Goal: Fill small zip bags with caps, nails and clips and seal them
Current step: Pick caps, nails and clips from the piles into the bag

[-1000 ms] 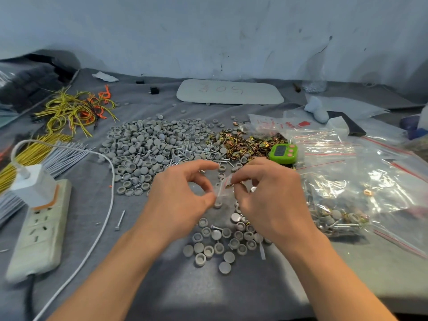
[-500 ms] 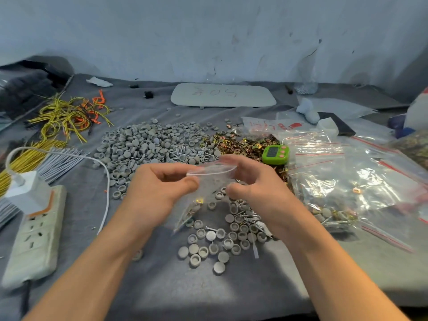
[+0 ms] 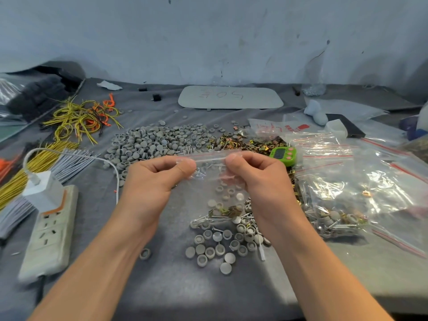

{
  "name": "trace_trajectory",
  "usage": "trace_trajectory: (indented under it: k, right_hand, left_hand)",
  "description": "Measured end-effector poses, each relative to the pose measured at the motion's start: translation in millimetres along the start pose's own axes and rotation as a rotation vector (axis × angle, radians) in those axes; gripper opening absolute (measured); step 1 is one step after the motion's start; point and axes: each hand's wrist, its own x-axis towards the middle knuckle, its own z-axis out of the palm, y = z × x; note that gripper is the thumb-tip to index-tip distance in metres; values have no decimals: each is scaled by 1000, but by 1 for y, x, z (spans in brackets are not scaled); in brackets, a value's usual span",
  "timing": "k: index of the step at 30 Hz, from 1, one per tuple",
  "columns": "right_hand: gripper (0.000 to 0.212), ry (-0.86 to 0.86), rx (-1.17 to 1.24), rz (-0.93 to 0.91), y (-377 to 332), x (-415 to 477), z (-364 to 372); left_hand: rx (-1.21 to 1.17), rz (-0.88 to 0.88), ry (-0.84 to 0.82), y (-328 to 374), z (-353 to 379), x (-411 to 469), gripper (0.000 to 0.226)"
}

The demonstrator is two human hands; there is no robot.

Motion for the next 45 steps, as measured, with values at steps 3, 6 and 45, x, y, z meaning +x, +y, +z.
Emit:
trace_trajectory:
  k: [3, 6, 45]
  right_hand:
    - [22, -11, 11, 11, 1, 1, 2]
    - [26, 25, 33, 28, 3, 0, 7]
    - [32, 27, -36, 58, 9, -2, 8]
  left_hand:
    - [-17, -3, 48, 0, 1, -1, 7]
    - [-30, 19, 107, -2, 3, -2, 15]
    - [43, 47, 84, -4, 10, -8, 11]
